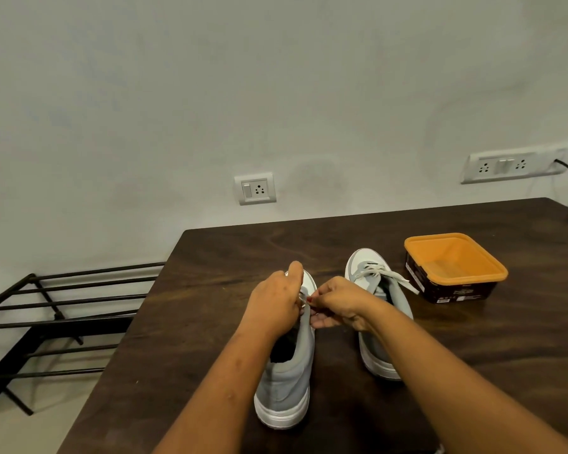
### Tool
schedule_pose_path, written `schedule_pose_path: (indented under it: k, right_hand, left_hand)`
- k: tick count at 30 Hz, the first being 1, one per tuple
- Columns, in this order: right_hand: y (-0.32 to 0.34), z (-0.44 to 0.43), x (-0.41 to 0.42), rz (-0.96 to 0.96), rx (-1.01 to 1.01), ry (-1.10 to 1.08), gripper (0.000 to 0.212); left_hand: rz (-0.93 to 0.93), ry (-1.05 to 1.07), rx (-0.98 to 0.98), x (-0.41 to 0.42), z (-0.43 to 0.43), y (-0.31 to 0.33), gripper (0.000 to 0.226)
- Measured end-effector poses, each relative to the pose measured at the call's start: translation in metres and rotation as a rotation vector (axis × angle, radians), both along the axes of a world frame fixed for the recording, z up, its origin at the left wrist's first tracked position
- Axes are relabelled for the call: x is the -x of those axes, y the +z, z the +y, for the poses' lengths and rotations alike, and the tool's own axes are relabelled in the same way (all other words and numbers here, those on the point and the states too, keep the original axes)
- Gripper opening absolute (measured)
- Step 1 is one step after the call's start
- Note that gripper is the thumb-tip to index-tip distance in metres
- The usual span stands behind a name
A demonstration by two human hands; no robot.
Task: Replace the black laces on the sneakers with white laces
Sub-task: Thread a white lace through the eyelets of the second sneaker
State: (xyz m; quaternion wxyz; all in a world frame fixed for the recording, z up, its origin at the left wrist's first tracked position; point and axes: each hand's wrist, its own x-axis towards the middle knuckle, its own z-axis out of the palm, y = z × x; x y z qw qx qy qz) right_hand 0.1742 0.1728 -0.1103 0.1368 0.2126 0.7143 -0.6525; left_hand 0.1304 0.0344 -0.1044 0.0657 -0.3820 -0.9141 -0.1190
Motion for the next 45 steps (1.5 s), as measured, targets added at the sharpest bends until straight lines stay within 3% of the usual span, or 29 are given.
schedule_pose_path:
  k: [10,17,30,39,41,45]
  right_hand:
    - [0.001,-0.004,0.000,0.036,-0.115,0.025,0.018]
    - [-0.001,-0.004,0.002,0.075,-0.167,0.011,0.016]
    - [-0.004,-0.006,0.004,0.079,-0.207,0.035,0.010]
    - [0.001,-0.019,-0.001,0.079,-0.512,0.058,0.027]
    - [0.004,-0.016,-0.002,0.119,-0.442,-0.031,0.026]
    - [0.024,-0.005,-0.004,0.287,0.209,-0.447,0.016]
  left_hand:
    - [0.012,0.057,0.150,0.001,0.007,0.004,0.037]
    - [0.000,0.006,0.056,0.008,0.002,0.000,0.030]
    - [-0.116,0.007,-0.175,0.016,-0.009,-0.011,0.036]
    - [-0.074,0.030,-0.197,0.019,-0.012,-0.022,0.044]
    - [-0.086,0.067,-0.203,0.021,-0.014,-0.024,0.045]
    - [-0.270,0.158,-0.278,0.025,-0.023,-0.026,0.054]
